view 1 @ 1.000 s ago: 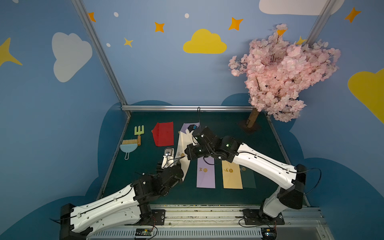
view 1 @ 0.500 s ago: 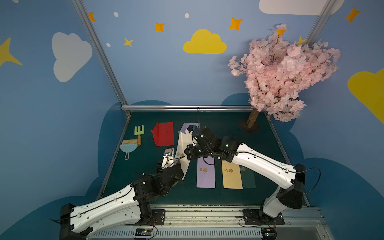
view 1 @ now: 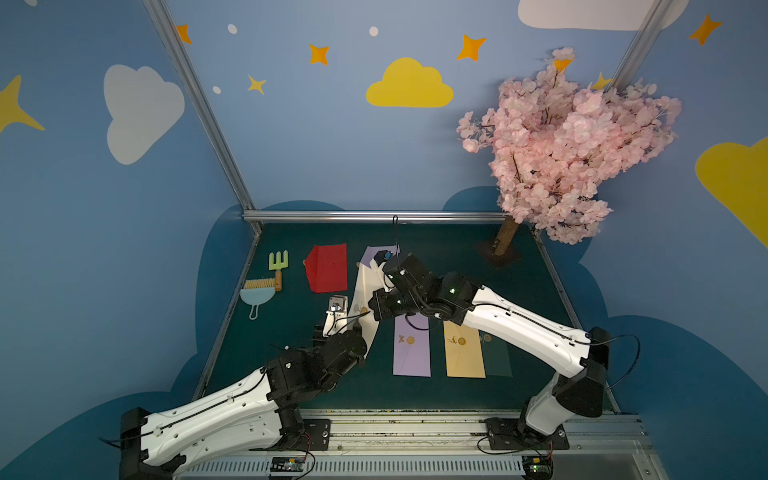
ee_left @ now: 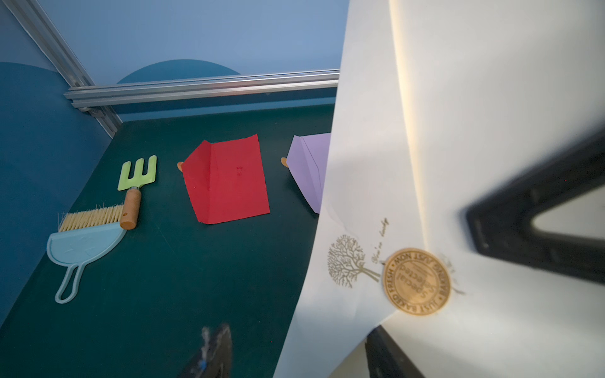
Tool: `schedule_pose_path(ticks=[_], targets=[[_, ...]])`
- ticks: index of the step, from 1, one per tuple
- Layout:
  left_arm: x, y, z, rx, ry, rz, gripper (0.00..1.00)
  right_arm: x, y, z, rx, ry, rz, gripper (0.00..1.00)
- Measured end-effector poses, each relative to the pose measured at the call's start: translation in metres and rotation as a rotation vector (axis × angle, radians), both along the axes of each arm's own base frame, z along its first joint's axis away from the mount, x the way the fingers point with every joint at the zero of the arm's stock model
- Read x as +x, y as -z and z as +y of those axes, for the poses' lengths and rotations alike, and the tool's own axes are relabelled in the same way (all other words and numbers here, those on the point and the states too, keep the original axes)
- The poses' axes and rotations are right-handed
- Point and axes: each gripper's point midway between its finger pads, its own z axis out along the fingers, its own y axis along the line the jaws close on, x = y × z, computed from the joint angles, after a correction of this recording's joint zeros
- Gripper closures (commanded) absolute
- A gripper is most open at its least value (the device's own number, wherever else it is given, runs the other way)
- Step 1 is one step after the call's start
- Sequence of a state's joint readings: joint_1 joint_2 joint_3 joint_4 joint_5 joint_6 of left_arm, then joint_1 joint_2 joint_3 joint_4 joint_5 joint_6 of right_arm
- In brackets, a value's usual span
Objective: Open the envelope
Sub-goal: Open the envelope flap on the envelope.
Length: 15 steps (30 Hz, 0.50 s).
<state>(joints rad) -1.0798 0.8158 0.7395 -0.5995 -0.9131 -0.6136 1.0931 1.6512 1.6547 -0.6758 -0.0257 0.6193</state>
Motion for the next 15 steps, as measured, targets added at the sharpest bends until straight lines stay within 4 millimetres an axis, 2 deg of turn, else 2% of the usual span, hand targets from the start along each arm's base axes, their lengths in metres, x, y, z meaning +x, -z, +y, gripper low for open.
schedule_pose_path(ticks=[15], targets=[[0.0001, -0.0022, 0.0027, -0.010, -0.006, -0.005, 0.34, -0.0006, 0.0028, -0.0002, -0.004, -0.001, 0.005, 1.00]])
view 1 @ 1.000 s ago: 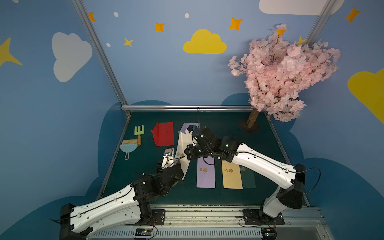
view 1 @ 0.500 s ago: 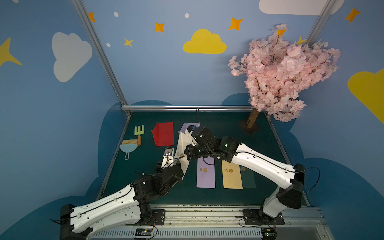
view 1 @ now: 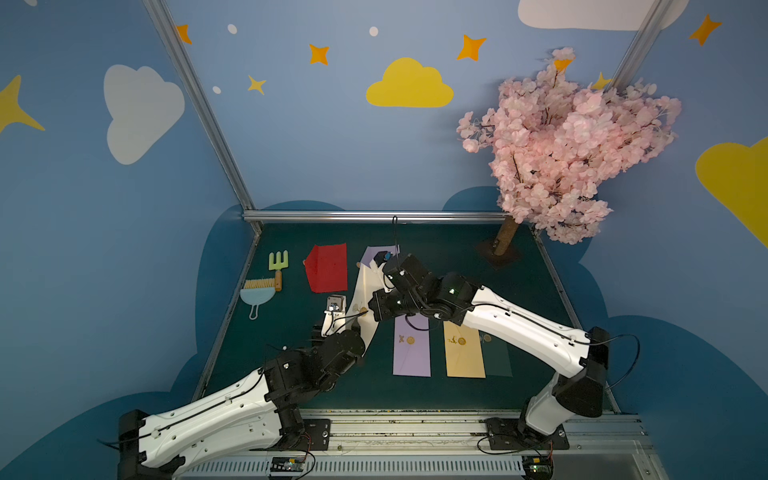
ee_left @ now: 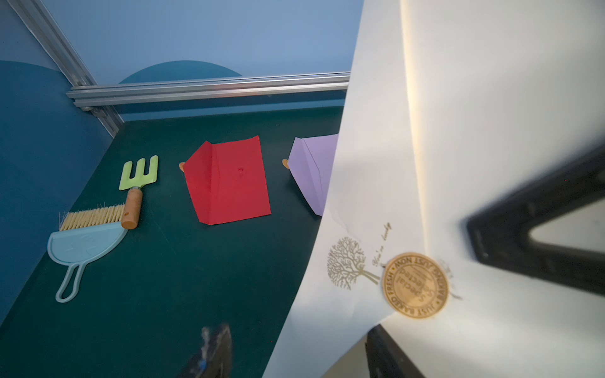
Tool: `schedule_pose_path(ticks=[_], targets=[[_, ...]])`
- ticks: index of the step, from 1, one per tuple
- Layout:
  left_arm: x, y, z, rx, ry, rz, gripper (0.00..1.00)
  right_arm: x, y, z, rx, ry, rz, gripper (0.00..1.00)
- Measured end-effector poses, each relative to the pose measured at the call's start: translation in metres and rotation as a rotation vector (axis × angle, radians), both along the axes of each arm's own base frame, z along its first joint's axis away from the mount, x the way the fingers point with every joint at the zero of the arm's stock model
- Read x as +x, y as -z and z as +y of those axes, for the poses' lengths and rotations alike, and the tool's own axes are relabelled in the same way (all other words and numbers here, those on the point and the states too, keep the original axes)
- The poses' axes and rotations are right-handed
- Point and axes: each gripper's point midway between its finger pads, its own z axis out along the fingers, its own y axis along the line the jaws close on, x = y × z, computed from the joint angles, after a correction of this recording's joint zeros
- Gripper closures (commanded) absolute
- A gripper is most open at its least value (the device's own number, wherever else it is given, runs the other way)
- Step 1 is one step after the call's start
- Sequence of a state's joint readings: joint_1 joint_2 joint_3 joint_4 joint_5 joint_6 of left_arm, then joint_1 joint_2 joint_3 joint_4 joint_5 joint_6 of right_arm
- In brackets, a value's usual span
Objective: Open the envelope
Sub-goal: Open the envelope flap on the envelope.
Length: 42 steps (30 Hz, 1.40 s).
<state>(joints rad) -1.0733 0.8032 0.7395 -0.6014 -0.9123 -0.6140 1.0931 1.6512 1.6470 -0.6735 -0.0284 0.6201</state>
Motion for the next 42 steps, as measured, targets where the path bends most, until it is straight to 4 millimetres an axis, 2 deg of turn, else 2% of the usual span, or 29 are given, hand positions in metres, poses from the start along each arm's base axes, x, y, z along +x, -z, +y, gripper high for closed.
schedule_pose_path(ticks=[42], targets=[[-0.0008, 0.0014, -0.0002, -0.007, 0.008, 0.012, 0.34, -0.0015, 0.0055, -0.0004, -0.007, -0.005, 0.009, 1.00]])
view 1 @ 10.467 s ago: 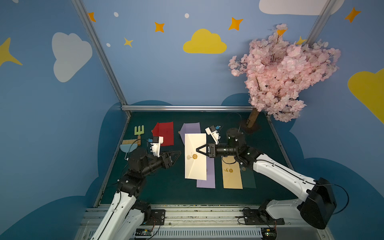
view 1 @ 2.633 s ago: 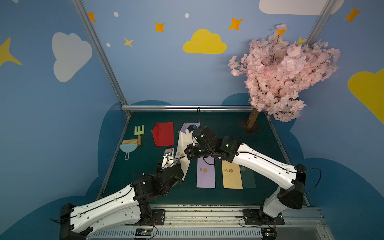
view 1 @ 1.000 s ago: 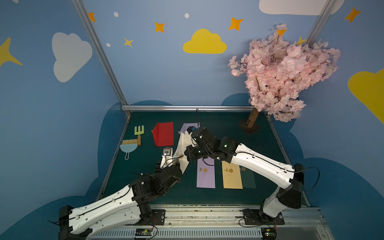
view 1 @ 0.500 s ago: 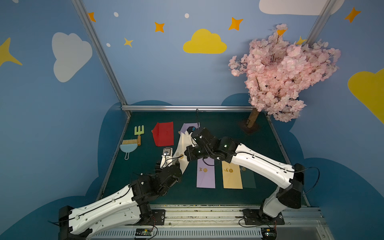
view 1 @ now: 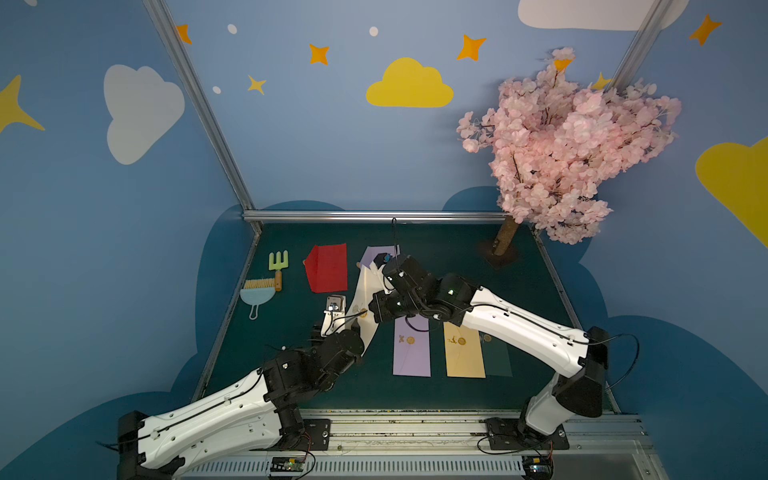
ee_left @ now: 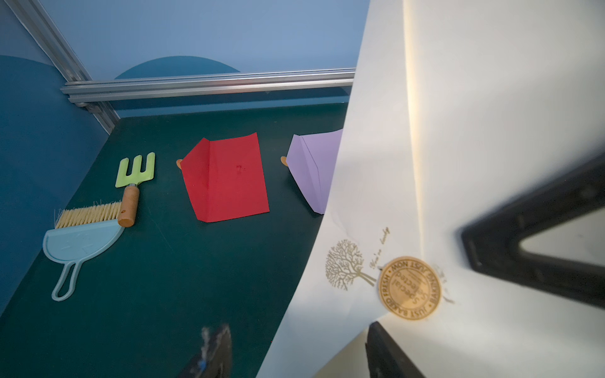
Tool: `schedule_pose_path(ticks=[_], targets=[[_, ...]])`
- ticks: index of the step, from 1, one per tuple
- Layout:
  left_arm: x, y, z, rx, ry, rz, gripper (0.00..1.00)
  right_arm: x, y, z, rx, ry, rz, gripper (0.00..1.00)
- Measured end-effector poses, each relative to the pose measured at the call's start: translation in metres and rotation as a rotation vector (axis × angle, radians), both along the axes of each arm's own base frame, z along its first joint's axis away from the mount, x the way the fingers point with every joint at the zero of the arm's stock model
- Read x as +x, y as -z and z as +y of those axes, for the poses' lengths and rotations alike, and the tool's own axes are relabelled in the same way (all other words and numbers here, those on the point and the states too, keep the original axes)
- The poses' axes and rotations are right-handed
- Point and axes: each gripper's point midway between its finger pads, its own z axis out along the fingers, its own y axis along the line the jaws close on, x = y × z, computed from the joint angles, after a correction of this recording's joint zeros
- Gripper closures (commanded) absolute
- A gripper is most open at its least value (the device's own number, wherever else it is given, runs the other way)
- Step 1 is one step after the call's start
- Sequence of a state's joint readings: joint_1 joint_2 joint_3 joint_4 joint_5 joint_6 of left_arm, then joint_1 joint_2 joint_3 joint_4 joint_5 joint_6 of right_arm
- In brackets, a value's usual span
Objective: Open the envelope
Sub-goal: Open the envelope flap on the envelope.
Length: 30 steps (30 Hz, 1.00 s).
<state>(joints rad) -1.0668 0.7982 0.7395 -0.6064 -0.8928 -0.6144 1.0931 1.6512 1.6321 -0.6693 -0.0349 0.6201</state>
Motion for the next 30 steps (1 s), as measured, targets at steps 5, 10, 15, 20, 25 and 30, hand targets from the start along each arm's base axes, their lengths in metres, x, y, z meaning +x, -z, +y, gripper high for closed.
schedule_pose_path(ticks=[5, 10, 15, 20, 25, 30], targets=[[-0.0001, 0.0002, -0.0004, -0.001, 0.002, 0.001, 0.34, -0.0001, 0.0000, 0.0001, 0.000, -0.001, 0.000, 1.00], [-0.0001, 0.0003, -0.0004, -0.001, 0.002, 0.002, 0.34, -0.0002, 0.0000, 0.0001, 0.000, -0.001, 0.001, 1.00], [-0.0001, 0.0003, -0.0005, 0.000, 0.002, 0.002, 0.34, -0.0006, 0.0000, 0.0002, 0.001, -0.002, 0.002, 1.00], [0.0003, 0.0019, -0.0014, 0.006, 0.003, 0.006, 0.34, -0.0006, 0.0000, 0.0003, 0.001, -0.003, 0.002, 1.00], [0.0008, 0.0026, -0.0023, 0.005, 0.004, 0.008, 0.33, -0.0007, 0.0000, 0.0002, 0.001, -0.003, 0.003, 1.00], [0.0013, 0.0023, -0.0025, 0.001, 0.003, 0.008, 0.33, -0.0007, 0.0000, 0.0002, 0.001, -0.003, 0.003, 1.00]])
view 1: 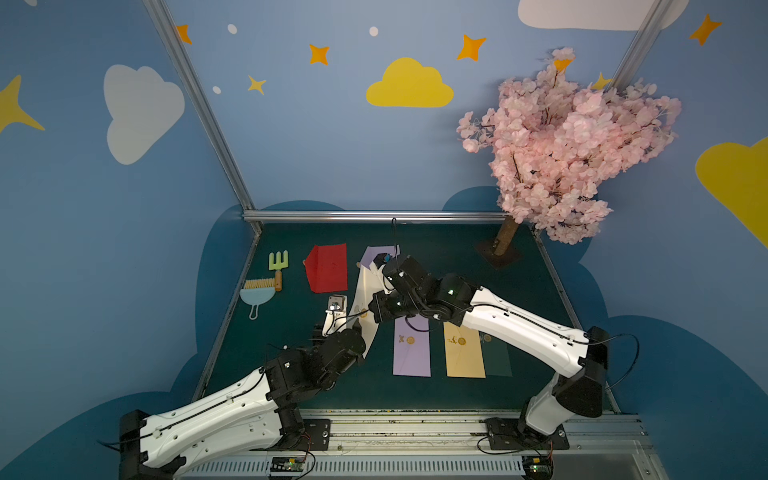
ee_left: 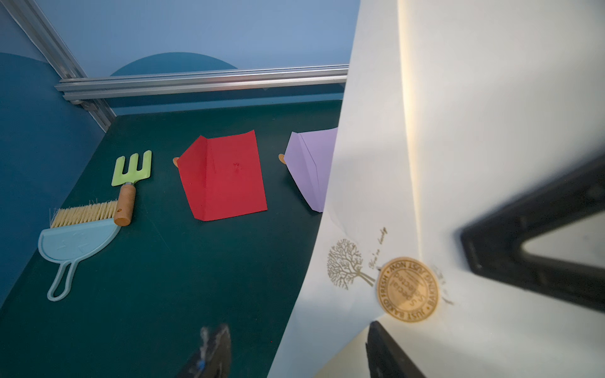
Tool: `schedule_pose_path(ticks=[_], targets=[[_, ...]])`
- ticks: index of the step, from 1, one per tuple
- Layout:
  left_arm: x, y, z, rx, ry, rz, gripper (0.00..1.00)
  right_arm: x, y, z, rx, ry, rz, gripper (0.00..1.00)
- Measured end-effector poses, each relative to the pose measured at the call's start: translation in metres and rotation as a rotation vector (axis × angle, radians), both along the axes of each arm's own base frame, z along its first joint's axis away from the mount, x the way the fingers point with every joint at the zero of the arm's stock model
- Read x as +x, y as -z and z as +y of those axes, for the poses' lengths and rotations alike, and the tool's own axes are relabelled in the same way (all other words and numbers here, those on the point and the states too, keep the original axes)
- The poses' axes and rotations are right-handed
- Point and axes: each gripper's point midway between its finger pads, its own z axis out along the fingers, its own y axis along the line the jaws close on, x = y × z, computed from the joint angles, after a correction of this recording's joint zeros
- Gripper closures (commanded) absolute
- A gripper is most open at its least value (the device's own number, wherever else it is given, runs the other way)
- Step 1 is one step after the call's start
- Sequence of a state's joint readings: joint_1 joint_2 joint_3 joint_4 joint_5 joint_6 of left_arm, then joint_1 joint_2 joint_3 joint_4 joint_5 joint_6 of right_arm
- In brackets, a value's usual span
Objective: Open the envelope
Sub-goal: Open the envelope flap on the envelope.
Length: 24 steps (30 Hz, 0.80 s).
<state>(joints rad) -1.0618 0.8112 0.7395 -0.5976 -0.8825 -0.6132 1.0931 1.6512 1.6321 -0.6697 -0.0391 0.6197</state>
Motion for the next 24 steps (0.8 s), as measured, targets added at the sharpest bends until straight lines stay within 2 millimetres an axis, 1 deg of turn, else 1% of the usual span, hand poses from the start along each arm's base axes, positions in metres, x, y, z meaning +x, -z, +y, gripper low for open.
schedule_pose_path(ticks=[11, 15, 18, 21, 24], targets=[[0.002, -0.002, 0.000, -0.012, -0.008, -0.008, 0.33, -0.003, 0.001, 0.000, -0.001, -0.010, 0.010, 1.00], [0.002, -0.003, 0.003, -0.013, -0.014, -0.009, 0.31, -0.003, 0.001, 0.001, 0.000, -0.012, 0.012, 1.00], [0.001, -0.008, 0.016, -0.026, -0.046, -0.021, 0.30, -0.008, 0.001, 0.002, 0.008, -0.034, 0.029, 1.00], [-0.002, -0.018, 0.039, -0.057, -0.093, -0.047, 0.29, -0.018, 0.000, 0.001, 0.019, -0.075, 0.051, 1.00], [-0.007, -0.027, 0.061, -0.096, -0.133, -0.083, 0.29, -0.029, -0.008, -0.001, 0.044, -0.116, 0.066, 1.00]])
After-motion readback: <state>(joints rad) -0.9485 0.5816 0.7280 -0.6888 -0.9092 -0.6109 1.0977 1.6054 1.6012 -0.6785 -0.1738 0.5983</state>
